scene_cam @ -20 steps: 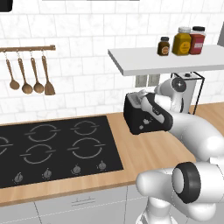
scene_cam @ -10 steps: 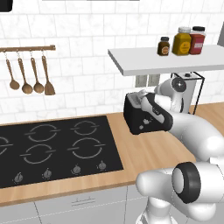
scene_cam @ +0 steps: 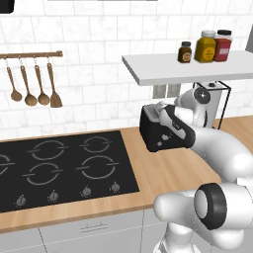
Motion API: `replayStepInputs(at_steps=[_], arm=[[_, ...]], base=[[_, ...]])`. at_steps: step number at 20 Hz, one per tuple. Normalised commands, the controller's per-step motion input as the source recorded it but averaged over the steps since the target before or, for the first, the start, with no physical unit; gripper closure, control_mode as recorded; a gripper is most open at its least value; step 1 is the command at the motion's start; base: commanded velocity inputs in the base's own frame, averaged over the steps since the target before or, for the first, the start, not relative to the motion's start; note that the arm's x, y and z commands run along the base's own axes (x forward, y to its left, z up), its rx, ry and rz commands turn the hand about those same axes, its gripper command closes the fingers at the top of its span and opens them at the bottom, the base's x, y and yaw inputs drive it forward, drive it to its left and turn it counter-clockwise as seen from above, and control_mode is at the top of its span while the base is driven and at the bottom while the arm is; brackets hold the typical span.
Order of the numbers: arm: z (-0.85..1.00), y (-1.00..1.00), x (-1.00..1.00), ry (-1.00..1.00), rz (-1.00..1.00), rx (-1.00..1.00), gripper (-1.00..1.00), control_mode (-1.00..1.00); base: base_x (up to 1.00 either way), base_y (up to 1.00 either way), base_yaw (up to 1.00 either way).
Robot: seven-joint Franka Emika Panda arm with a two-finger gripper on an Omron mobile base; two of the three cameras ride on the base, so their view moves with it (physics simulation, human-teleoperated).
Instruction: Start the toaster. Once the lever pops up, take the bread to the plate on the dining counter.
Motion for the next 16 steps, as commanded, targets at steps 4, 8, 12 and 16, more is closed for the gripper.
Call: replayStepInputs(at_steps=[4,8,12,16], arm=[[0.00,0.00,0.00,0.00,0.00,0.00,-1.00,-1.00],[0.00,0.00,0.00,0.00,0.00,0.00,-1.00,-1.00],[0.00,0.00,0.00,0.00,0.00,0.00,-1.00,-1.00],[0.00,0.00,0.00,0.00,0.00,0.00,-1.00,-1.00]], base=[[0.00,0.00,0.00],[0.00,0.00,0.00],[0.00,0.00,0.00],[0.00,0.00,0.00]])
